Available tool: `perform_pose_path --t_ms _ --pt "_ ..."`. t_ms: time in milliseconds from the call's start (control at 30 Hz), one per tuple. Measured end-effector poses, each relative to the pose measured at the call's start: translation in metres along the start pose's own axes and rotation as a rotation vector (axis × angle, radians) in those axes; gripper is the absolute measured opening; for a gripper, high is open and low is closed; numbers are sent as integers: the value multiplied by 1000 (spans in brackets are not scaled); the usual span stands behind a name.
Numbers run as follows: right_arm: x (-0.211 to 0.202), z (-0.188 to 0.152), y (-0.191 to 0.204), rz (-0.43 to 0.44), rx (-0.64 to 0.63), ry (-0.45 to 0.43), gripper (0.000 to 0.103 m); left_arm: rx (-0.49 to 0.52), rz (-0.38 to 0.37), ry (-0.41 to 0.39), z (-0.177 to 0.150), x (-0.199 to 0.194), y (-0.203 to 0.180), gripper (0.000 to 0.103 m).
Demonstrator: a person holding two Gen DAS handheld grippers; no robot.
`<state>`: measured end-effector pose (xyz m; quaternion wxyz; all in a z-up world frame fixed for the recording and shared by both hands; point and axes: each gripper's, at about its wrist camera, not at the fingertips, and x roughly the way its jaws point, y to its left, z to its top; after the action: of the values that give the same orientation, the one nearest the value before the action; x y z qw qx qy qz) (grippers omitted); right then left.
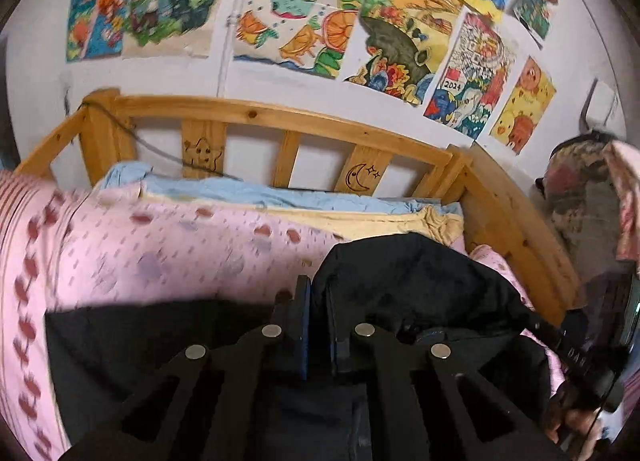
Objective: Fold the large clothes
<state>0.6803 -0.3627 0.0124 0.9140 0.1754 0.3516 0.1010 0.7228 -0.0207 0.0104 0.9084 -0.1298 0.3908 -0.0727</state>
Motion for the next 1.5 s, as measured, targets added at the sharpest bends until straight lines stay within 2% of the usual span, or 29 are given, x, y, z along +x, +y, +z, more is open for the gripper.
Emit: perform_pose_path --t_ms 100,267,433,533,633,733,867,933,967,1067,1167,1233,1333,1367,1467,1500 --pt "-26 -15 4 -26 -80 25 5 43 10 31 -14 -21 1 6" --pt "-46 -45 12 -99 -213 120 4 119 30 110 -49 -43 2 5" --pt "-39 -83 7 -156 -254 202 3 271 130 206 -105 -30 1 5" --pt "-27 -95 2 -164 -205 205 3 323 162 177 -133 -13 4 5" --pt "-12 -103 -5 -177 -157 206 3 293 152 138 -147 1 12 5" --pt "-10 -106 -5 -192 -170 200 3 275 127 129 -145 2 18 5" --pt "-33 -102 -2 -151 -157 170 4 249 73 104 -137 -18 23 8" --pt "-53 -96 -3 -122 -138 145 4 245 55 75 -134 -35 23 15" --pt "-67 -91 -3 -109 -140 115 4 246 56 53 -131 -43 24 21" --pt "-91 -74 2 -101 -153 34 4 254 32 -36 -124 -68 23 22" --pt "-91 -48 7 -74 -109 -15 4 246 9 -147 -103 -85 12 23" --pt "-82 -36 12 -43 -85 -20 4 219 -17 -156 -86 -82 3 23" --pt "-51 -20 18 33 -36 21 4 192 -44 -118 -63 -61 -11 23" --pt "-34 -19 19 94 -9 70 4 186 -52 -100 -59 -54 -13 23" --pt "2 -30 27 163 -1 186 4 172 -137 20 -55 -23 -17 22" --pt "12 -38 29 178 -17 233 4 198 -166 89 -58 -9 -19 18"
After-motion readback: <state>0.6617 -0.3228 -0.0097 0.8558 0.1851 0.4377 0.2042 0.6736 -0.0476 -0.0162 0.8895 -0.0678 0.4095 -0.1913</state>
